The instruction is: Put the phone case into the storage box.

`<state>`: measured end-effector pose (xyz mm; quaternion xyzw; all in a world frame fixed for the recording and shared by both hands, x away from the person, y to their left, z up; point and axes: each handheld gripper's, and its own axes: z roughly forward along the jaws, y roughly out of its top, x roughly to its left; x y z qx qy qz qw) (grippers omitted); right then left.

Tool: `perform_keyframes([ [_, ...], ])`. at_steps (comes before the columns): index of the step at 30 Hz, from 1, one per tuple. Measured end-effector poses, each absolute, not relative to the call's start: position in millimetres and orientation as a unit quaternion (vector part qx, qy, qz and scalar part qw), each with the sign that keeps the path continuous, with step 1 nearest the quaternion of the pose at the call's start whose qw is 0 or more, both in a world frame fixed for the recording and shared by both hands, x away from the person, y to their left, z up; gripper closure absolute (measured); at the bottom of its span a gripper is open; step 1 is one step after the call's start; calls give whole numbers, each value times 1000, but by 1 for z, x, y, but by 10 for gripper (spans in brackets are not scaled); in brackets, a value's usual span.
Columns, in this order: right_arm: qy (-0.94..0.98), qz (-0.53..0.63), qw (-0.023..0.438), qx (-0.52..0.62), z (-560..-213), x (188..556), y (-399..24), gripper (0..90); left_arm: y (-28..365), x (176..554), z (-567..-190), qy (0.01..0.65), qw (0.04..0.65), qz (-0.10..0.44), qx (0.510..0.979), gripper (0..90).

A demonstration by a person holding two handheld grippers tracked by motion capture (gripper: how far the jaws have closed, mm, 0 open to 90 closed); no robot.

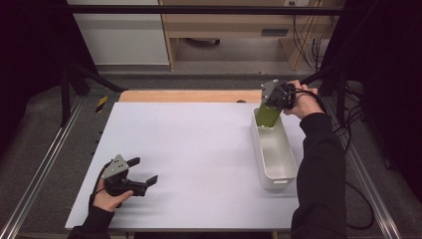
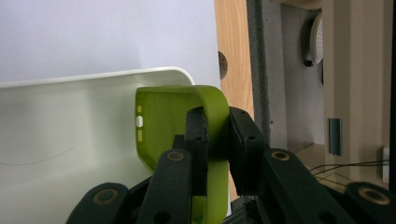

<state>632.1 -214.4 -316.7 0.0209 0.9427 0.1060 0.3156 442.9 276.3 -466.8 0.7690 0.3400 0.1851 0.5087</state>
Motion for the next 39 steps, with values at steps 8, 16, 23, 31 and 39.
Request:
perform_keyframes([
  [8, 945, 97, 313, 8, -323, 638, -211, 789, 276, 444, -468, 341, 506, 185, 770, 10],
  [16, 946, 96, 310, -1, -329, 643, -206, 788, 277, 444, -469, 343, 504, 184, 771, 11],
  [23, 944, 93, 316, 3, -331, 646, -207, 783, 277, 445, -470, 343, 503, 184, 771, 11],
  [31, 942, 90, 324, 5, -333, 649, -205, 772, 277, 444, -469, 343, 504, 185, 771, 12],
  [39, 942, 83, 325, 7, -332, 648, -206, 708, 277, 444, -469, 342, 505, 185, 770, 12],
])
